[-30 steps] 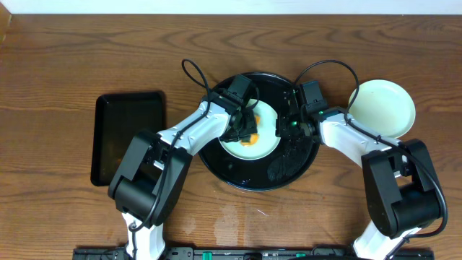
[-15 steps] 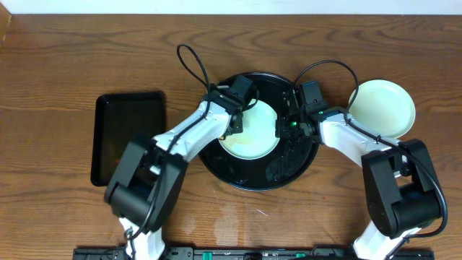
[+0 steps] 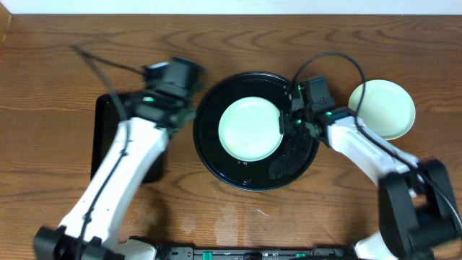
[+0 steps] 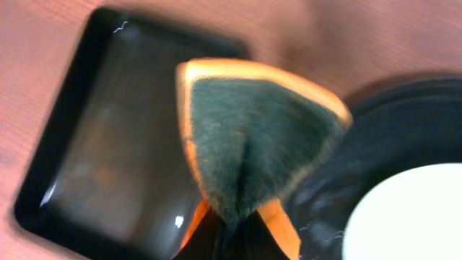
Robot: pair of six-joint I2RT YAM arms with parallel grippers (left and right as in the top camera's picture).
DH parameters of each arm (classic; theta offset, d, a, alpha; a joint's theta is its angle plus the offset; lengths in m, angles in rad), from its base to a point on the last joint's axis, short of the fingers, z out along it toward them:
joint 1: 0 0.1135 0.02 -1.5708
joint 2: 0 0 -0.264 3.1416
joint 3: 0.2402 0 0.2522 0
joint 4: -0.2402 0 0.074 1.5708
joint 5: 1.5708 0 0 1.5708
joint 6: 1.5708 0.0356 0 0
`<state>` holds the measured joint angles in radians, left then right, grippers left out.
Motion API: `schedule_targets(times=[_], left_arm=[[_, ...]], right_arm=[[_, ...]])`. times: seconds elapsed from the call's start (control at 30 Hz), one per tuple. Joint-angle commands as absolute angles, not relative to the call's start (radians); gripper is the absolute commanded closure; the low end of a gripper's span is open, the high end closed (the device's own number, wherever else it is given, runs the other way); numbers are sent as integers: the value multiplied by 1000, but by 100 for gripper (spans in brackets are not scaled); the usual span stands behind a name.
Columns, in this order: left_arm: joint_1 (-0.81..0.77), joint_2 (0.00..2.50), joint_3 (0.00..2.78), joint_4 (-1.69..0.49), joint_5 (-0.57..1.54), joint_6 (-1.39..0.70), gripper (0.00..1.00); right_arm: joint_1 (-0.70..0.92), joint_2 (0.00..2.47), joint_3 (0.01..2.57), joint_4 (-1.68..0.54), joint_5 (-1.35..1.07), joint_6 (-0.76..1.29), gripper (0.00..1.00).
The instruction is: Clean dirty plates on tray and stack at the side
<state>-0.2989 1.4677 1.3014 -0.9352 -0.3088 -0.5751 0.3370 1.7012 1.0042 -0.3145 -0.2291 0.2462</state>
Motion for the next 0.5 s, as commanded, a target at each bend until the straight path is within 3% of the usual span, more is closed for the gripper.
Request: schedule_targets(times=[0.0, 0.17, 0.4, 0.47], left_arm=[[-145, 1424, 1311, -1029, -228, -569, 92], [-12, 1425, 1293, -1115, -208, -569, 92], [36, 1425, 1271, -1121, -208, -569, 92], [36, 1425, 1271, -1121, -208, -569, 92]], right_arm=[[356, 1563, 1010, -312, -156, 168, 99], [405, 1456, 1012, -345, 27, 91, 99], [502, 1383, 1020, -362, 286, 49, 99], [499, 1386, 1023, -395, 279, 118, 87]])
